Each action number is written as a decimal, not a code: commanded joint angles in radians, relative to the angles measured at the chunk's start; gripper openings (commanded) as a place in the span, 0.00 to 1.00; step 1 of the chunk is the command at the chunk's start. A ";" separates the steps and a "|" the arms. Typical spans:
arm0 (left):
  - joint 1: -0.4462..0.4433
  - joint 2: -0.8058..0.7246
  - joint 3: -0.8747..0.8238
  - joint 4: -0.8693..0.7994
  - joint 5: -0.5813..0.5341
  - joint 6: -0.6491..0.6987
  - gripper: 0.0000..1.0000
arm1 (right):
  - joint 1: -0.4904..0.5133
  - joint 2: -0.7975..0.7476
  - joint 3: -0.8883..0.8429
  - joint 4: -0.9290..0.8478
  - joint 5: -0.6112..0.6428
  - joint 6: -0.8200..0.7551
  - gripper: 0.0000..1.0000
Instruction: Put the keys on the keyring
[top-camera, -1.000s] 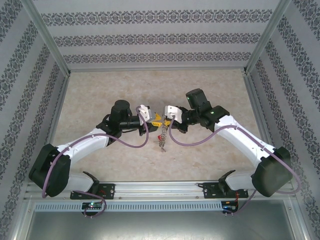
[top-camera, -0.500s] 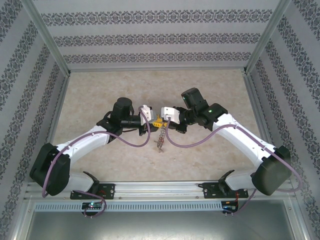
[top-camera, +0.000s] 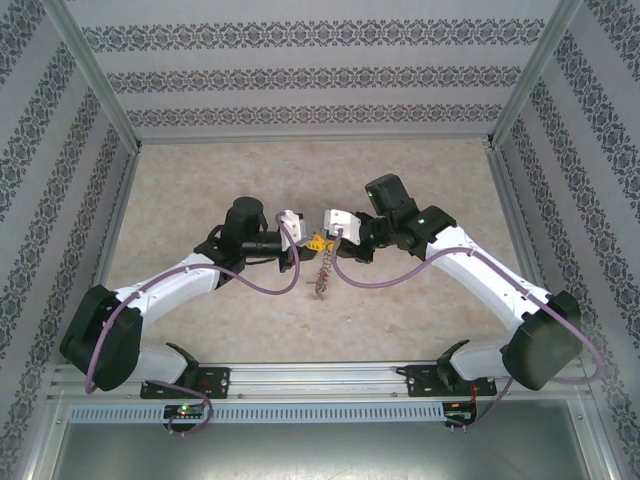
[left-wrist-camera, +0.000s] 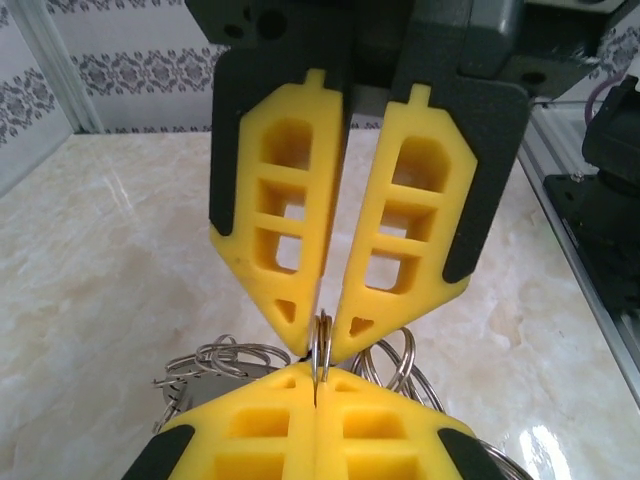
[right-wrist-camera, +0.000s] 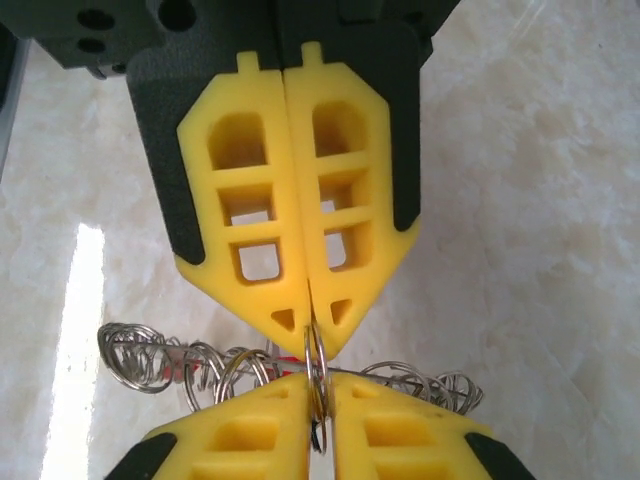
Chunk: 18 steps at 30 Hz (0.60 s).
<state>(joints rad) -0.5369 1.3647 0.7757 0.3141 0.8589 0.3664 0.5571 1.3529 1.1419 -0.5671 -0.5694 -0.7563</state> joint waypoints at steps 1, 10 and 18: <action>-0.011 0.005 -0.043 0.266 0.010 -0.143 0.00 | -0.048 -0.015 -0.047 0.060 -0.138 0.029 0.17; -0.013 0.056 -0.090 0.497 0.020 -0.299 0.00 | -0.111 -0.025 -0.150 0.244 -0.281 0.112 0.16; -0.014 0.048 -0.107 0.479 0.017 -0.294 0.00 | -0.111 -0.034 -0.142 0.297 -0.305 0.158 0.16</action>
<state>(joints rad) -0.5365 1.4307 0.6762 0.7044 0.8555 0.0917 0.4446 1.3415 1.0046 -0.3302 -0.8169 -0.6239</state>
